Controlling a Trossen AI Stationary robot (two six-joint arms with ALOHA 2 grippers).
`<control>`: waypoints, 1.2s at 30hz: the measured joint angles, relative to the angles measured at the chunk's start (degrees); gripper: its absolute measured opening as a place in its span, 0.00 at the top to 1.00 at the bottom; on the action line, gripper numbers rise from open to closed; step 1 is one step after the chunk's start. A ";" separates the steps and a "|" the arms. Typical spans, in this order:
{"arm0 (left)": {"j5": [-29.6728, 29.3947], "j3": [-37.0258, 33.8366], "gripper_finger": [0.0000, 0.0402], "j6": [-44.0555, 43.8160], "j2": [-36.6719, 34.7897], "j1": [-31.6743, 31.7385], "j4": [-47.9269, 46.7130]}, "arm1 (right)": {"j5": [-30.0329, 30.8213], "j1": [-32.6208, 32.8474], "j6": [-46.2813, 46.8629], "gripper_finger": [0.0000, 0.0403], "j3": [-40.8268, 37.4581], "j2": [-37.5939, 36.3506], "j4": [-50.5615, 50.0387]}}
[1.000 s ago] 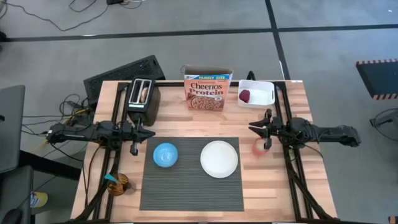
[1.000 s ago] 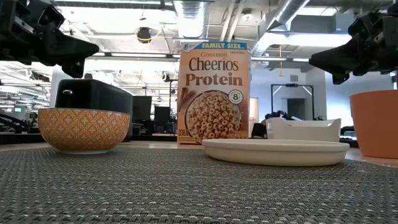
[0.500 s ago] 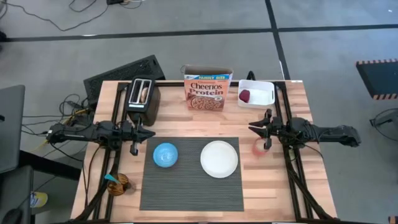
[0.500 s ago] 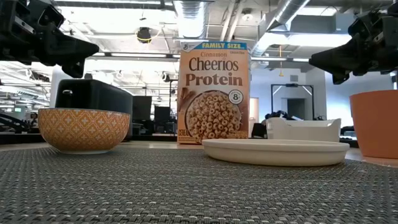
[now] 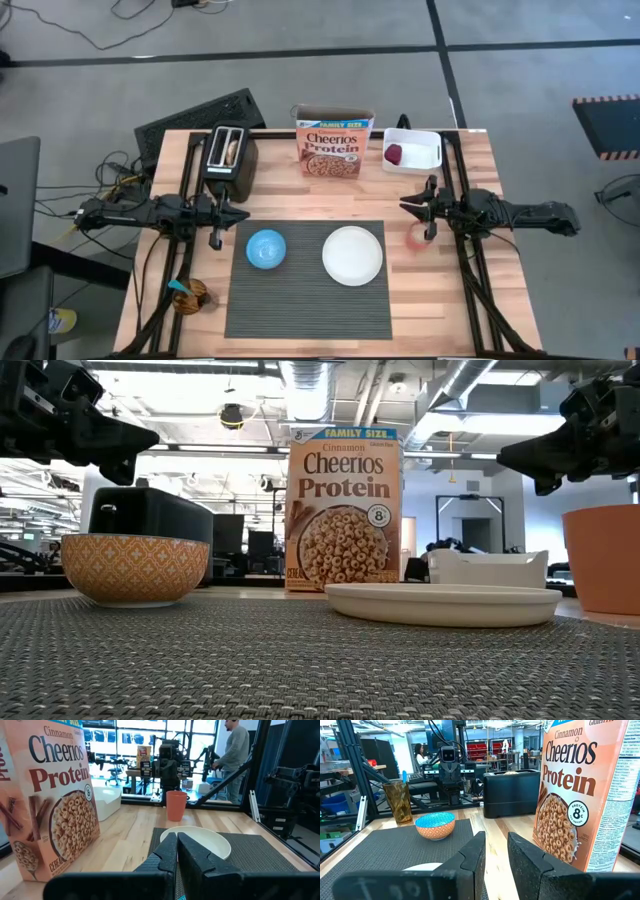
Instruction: Arrange a breakfast setting
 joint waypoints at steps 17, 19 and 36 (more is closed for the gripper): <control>-5.30 -0.01 1.00 -12.72 0.02 0.02 10.56 | 0.01 0.00 0.00 0.72 -0.01 0.00 -0.01; -9.45 -0.01 1.00 -15.75 0.04 0.02 13.24 | 0.00 -0.01 0.00 0.72 0.00 0.01 -0.02; -29.73 5.99 1.00 -18.32 10.46 0.25 24.18 | 0.01 0.00 0.00 0.72 0.00 0.00 -0.01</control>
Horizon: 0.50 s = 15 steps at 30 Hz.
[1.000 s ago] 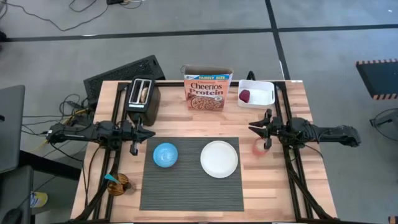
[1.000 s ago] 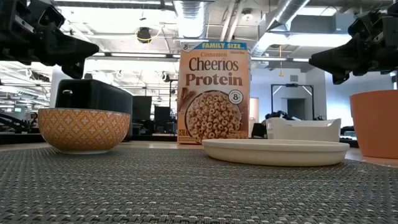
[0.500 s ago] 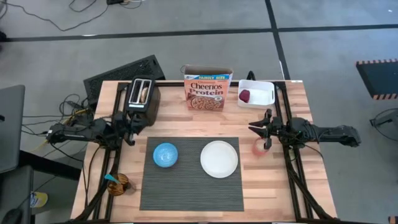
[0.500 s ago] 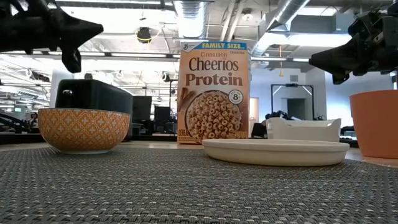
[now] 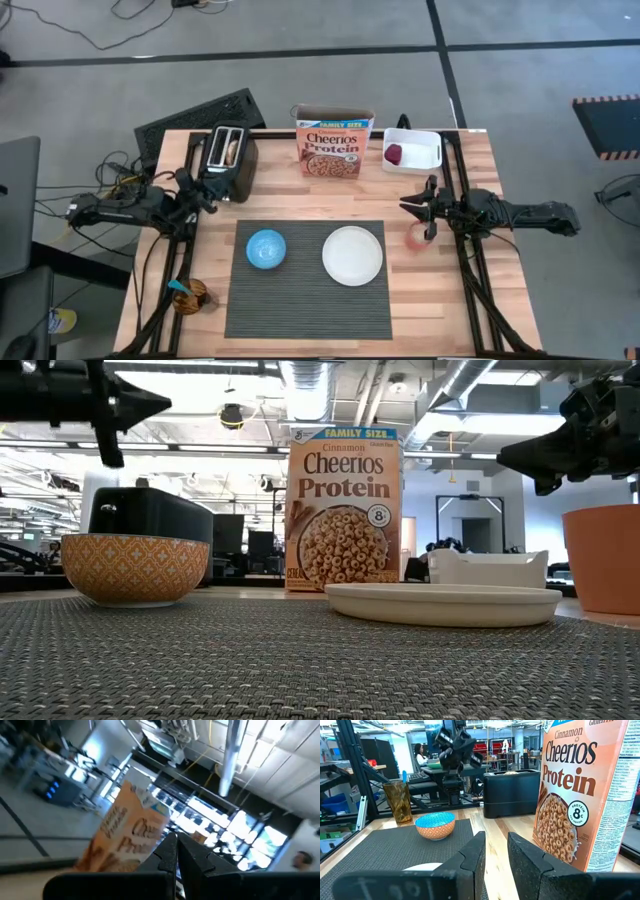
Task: Arrange a breakfast setting
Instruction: Pour the cereal into the blue bowl
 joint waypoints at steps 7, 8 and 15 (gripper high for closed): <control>-0.13 12.72 1.00 12.84 15.42 3.53 -0.05 | 0.01 0.01 0.00 0.72 0.00 0.00 0.03; -0.11 14.69 1.00 13.79 17.81 4.34 -0.03 | 0.00 0.01 0.00 0.72 -0.01 -0.01 0.03; -0.12 27.31 1.00 17.04 32.10 9.57 -0.27 | 0.00 0.01 0.00 0.72 -0.01 0.00 0.03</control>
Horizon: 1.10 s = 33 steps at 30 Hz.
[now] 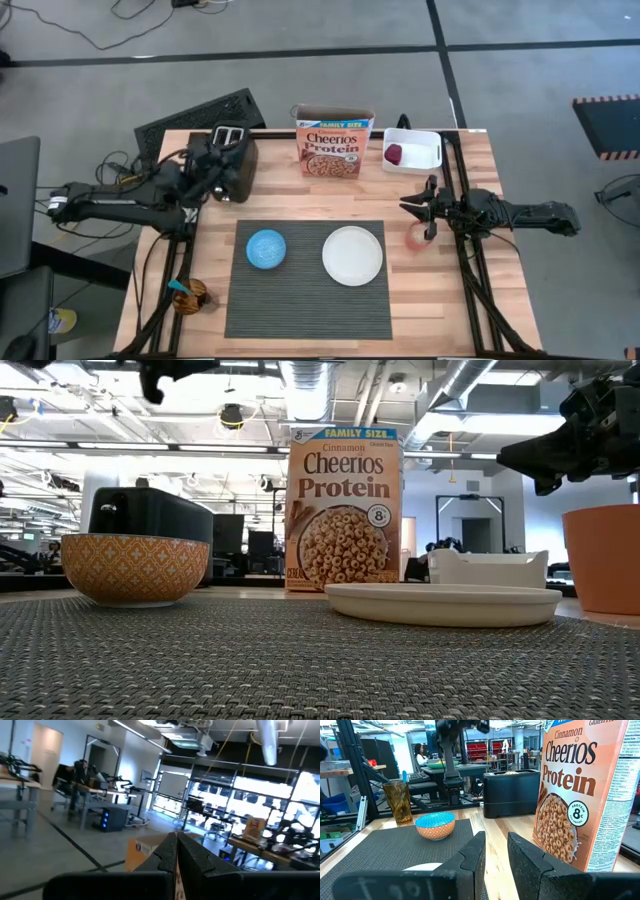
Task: Arrange a breakfast setting
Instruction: Pour the cereal into the blue bowl
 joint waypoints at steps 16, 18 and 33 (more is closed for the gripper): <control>4.20 16.25 1.00 -3.52 16.93 12.23 -9.43 | 0.00 0.00 0.00 0.72 0.01 -0.01 0.00; 7.51 18.62 0.98 -5.27 18.33 13.91 -12.98 | -0.01 0.00 0.00 0.72 0.00 0.01 0.00; 27.09 39.56 0.50 -6.45 29.26 26.54 -41.01 | 0.00 0.00 0.00 0.72 -0.01 -0.01 0.00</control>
